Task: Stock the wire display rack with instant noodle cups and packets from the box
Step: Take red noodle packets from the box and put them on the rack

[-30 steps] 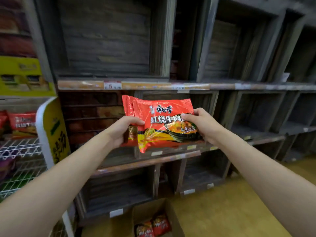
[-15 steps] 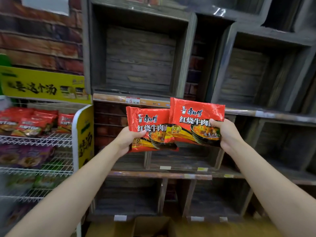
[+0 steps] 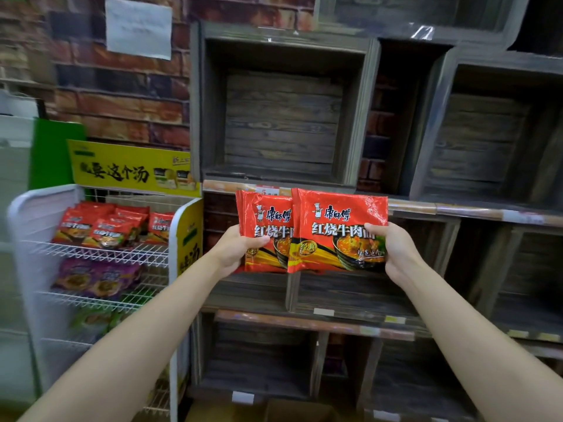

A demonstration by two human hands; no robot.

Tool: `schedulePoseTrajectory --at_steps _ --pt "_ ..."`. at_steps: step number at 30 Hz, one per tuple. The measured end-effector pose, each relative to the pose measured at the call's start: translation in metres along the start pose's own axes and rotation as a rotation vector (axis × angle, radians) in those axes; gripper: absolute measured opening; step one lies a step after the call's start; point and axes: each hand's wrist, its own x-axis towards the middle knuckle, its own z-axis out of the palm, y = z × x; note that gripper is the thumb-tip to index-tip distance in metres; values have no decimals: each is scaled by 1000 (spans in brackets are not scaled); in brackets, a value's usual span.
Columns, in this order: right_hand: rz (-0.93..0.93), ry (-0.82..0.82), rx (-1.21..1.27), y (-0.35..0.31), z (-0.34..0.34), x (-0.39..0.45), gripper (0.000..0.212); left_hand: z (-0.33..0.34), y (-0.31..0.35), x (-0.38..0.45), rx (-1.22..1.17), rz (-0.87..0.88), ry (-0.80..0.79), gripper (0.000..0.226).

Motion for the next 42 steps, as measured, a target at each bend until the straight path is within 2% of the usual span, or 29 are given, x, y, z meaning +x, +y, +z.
schedulePoseTrajectory --at_steps 11,17,22,26,31,34,37,38,40,41,42 --pt "2 -162 -17 13 136 -15 29 -125 20 -17 69 -4 87 27" --pt "-39 -258 -36 15 229 -23 21 -209 22 -34 82 -26 121 21" --pt "-27 -374 -61 36 316 -33 18 -267 17 -41 -92 -31 224 14" --pt "33 -463 -47 63 381 -47 12 -303 11 -42 -136 -111 244 36" --pt "88 -499 -84 91 439 -50 37 -363 1 -49 -215 -152 273 65" --pt "119 -562 -106 110 468 -49 60 -387 -3 -61 -134 -180 268 62" --pt "165 -630 -98 130 496 -45 90 -425 -29 -53 -47 -259 295 86" --pt "192 -646 -91 137 505 -44 84 -437 -38 -50 -35 -281 316 86" --pt "224 -674 -72 150 520 -42 40 -446 -41 -54 -37 -299 340 73" --pt "230 -692 -85 157 527 -39 22 -449 -41 -55 -45 -305 358 63" --pt "234 -721 -89 161 534 -35 14 -456 -46 -51 -53 -316 377 54"
